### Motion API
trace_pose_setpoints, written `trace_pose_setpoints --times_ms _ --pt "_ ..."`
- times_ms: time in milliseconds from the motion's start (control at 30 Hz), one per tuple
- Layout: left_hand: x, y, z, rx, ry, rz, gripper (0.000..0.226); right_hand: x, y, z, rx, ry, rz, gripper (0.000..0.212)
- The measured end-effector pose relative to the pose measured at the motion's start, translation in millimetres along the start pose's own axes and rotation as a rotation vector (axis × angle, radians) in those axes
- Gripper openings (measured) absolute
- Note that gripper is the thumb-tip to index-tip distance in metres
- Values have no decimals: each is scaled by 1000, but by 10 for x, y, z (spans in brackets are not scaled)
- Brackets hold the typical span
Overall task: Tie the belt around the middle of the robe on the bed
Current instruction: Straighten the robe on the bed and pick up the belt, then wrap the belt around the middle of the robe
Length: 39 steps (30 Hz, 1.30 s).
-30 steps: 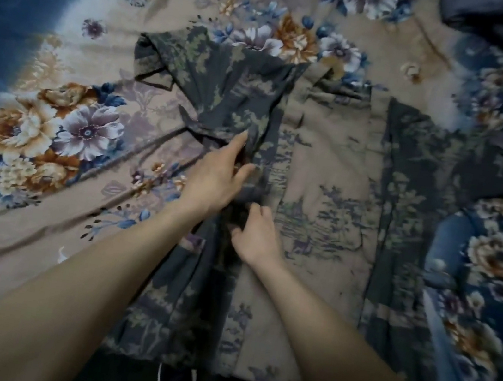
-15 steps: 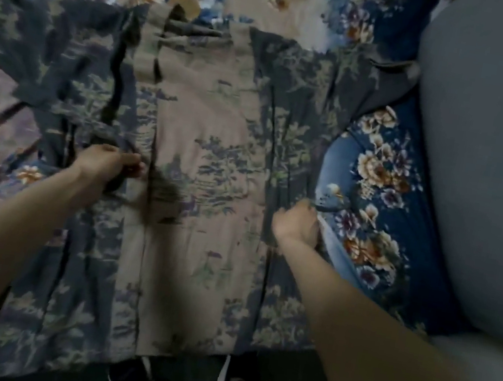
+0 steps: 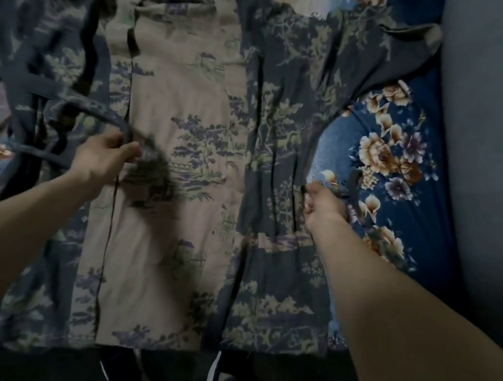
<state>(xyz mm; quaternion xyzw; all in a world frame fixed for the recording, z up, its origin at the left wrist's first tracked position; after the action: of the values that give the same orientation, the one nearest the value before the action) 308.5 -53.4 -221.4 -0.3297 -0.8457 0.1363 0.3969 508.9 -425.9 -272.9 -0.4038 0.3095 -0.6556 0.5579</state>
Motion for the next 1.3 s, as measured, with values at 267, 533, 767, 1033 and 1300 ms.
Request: trace_pose_setpoints --times_ms 267,533,767,1033,1300 --pt "-42 -135 -1 12 -34 27 11 -200 -11 137 21 -29 72 42" --pt "-179 -203 -1 -52 150 150 14 -329 35 130 16 -38 90 17" --pt "-272 -223 -64 -81 61 196 25 -237 -136 443 411 -57 -122 21" --pt "-212 -269 -193 -107 157 175 20 -835 -800 788 812 -478 -67 33" --pt "-34 -330 -382 -98 -20 162 14 -1640 -1582 723 1123 -792 176 43"
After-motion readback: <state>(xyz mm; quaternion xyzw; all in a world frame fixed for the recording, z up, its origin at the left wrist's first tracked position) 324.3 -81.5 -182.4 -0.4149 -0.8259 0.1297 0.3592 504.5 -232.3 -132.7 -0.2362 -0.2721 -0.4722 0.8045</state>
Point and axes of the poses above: each hand's wrist, its own y-axis towards the middle knuckle, its own x-axis out of the back of the hand, z = x × y, the point moved 8 cm from there along y, towards the middle knuckle, and after that the axes turned 1 degree about y, right-handed, at the moved point
